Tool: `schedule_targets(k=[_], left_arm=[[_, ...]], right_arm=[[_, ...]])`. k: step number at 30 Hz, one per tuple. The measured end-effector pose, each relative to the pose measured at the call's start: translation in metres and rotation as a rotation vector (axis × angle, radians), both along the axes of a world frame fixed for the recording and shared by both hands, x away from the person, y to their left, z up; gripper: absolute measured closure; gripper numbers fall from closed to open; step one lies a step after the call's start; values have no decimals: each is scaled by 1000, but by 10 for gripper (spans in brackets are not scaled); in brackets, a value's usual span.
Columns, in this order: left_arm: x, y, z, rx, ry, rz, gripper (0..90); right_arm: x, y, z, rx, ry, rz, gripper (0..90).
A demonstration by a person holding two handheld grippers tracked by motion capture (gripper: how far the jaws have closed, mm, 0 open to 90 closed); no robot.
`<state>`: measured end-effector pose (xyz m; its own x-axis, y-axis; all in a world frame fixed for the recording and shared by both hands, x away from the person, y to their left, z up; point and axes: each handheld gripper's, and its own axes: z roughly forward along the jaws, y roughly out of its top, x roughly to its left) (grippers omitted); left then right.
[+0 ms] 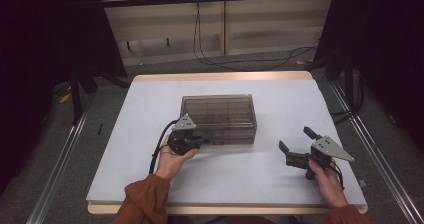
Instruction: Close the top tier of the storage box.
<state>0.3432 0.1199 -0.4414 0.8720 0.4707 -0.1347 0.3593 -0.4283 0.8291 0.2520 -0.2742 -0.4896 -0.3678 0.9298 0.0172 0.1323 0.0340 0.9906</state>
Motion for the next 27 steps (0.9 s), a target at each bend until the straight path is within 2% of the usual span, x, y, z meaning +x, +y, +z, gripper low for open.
schedule_targets(k=[1,3,6,8,10,27], left_arm=[[0,0,0,-16,1,3,900],[1,2,1,-5,-2,4,900],[3,3,1,-16,-2,12,900],[5,3,1,-37,5,23,900],[5,3,2,-13,-2,19,900],[8,0,0,-29,-1,43,900]], right_arm=[[0,0,0,0,0,0,0],[0,0,0,-1,-1,0,0],[0,0,0,0,0,0,0],[0,0,0,-2,-1,1,0],[0,0,0,-4,1,-4,0],[0,0,0,-1,-1,1,0]])
